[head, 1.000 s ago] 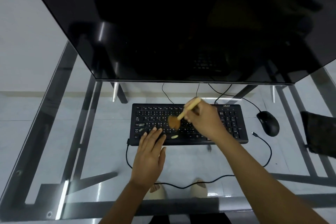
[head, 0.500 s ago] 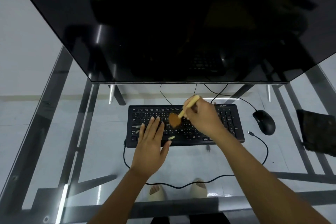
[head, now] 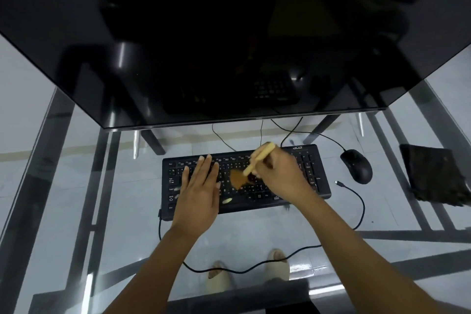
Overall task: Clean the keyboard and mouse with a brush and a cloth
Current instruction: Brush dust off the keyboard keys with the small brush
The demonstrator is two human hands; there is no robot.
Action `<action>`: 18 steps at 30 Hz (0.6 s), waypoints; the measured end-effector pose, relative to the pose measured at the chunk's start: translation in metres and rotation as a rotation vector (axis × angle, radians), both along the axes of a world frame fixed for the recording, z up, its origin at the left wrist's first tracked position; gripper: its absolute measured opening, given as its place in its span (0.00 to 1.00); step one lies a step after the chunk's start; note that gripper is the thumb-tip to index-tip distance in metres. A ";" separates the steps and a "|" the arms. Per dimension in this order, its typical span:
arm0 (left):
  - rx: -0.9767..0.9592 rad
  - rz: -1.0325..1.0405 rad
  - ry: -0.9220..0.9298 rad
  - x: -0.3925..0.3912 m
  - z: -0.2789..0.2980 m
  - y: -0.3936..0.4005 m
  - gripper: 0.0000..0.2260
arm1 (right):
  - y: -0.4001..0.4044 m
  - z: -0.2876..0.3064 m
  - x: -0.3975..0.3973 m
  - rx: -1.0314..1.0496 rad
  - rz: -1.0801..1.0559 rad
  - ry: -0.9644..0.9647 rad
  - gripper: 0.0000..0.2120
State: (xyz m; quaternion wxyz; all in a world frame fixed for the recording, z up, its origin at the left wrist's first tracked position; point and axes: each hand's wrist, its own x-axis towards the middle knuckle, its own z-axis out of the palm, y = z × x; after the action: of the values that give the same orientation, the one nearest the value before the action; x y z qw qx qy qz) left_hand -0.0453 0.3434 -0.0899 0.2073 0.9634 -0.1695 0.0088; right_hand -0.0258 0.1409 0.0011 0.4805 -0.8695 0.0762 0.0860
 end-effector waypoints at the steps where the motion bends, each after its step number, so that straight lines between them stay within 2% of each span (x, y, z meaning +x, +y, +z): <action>1: 0.009 0.002 0.002 0.001 0.000 -0.001 0.22 | -0.001 0.000 0.001 -0.057 -0.076 -0.099 0.05; 3: 0.017 0.002 0.003 0.003 0.002 -0.002 0.23 | -0.006 0.000 0.004 0.004 -0.184 -0.180 0.05; 5: 0.017 -0.007 0.002 0.003 0.002 -0.002 0.22 | -0.005 0.001 0.004 0.082 -0.056 -0.015 0.05; 6: 0.017 -0.009 0.001 0.003 0.002 -0.001 0.22 | -0.005 0.000 0.002 0.021 0.015 0.025 0.05; 8: 0.022 -0.012 0.005 0.004 0.003 0.000 0.22 | -0.008 -0.002 0.001 -0.092 -0.070 -0.115 0.04; 10: 0.033 -0.009 0.010 0.004 0.003 0.000 0.22 | -0.014 -0.001 -0.001 -0.057 -0.214 -0.253 0.05; 11: 0.037 -0.008 0.013 0.004 0.004 0.000 0.22 | -0.016 0.001 -0.003 0.018 -0.207 -0.219 0.05; 13: 0.044 -0.005 0.019 0.006 0.005 0.000 0.22 | -0.015 0.001 -0.008 0.123 -0.019 0.037 0.05; 14: 0.049 -0.001 0.019 0.007 0.005 -0.001 0.23 | -0.016 -0.001 -0.011 0.046 0.068 0.073 0.04; 15: 0.053 0.005 0.018 0.008 0.006 -0.001 0.23 | -0.017 -0.003 -0.013 -0.016 0.064 0.041 0.03; 16: 0.054 0.012 0.017 0.010 0.007 -0.001 0.23 | -0.019 -0.004 -0.014 -0.080 -0.022 -0.071 0.03; 18: 0.052 0.023 0.016 0.012 0.008 -0.003 0.23 | -0.027 -0.004 -0.016 -0.038 -0.196 -0.232 0.03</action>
State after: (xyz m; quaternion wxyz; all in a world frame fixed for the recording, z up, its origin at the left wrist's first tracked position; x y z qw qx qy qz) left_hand -0.0330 0.3408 -0.0814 0.1835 0.9704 -0.1568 -0.0011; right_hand -0.0417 0.1136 -0.0031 0.4757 -0.8708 0.1065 -0.0637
